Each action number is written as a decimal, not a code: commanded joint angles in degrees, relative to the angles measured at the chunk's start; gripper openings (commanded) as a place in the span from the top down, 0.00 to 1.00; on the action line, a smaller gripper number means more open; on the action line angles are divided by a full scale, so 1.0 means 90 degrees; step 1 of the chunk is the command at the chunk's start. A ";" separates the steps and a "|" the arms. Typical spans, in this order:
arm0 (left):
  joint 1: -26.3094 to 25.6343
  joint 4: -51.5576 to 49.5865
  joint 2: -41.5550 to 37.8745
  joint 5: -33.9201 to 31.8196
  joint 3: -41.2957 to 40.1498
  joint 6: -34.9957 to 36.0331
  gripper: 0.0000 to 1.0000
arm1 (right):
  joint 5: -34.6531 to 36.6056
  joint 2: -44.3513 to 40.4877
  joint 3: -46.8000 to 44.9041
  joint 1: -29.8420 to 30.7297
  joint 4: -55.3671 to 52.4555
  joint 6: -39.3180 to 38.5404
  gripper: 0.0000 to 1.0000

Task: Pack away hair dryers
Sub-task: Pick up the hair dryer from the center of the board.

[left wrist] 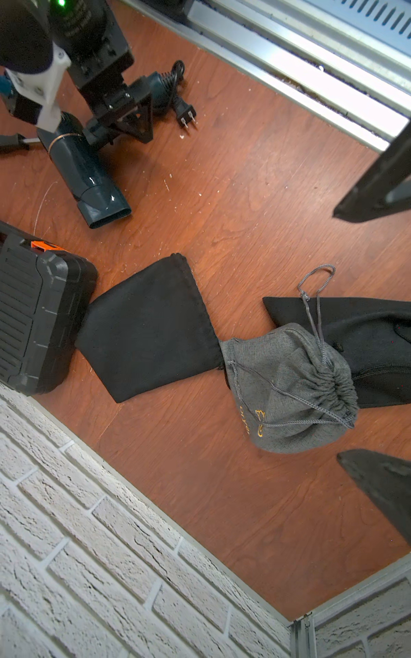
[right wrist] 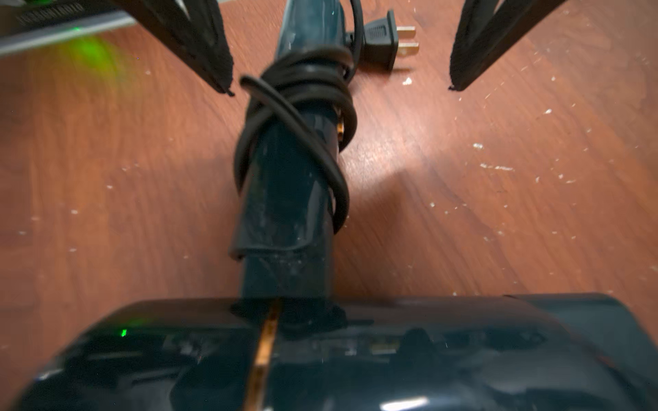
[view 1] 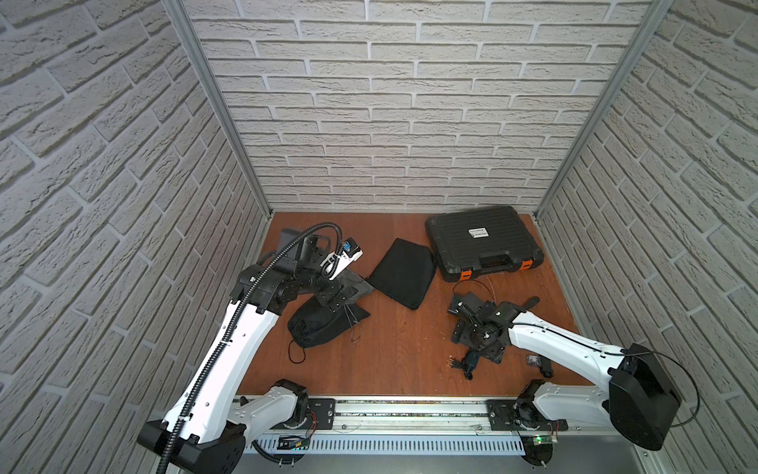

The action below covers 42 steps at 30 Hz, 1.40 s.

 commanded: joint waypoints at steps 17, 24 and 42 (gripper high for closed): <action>-0.0035 0.0006 -0.0130 -0.0142 -0.0010 -0.0137 0.02 | 0.0141 0.0090 -0.0358 -0.0333 0.0311 -0.0112 0.15; -0.0037 -0.0057 -0.0149 -0.0137 0.0022 -0.0181 0.02 | 0.0051 0.0295 -0.0381 -0.0332 0.0491 -0.0247 0.24; -0.0041 -0.0185 -0.0171 -0.0050 0.0220 -0.0264 0.02 | -0.0132 0.0496 -0.0415 -0.0327 0.0695 -0.0536 0.63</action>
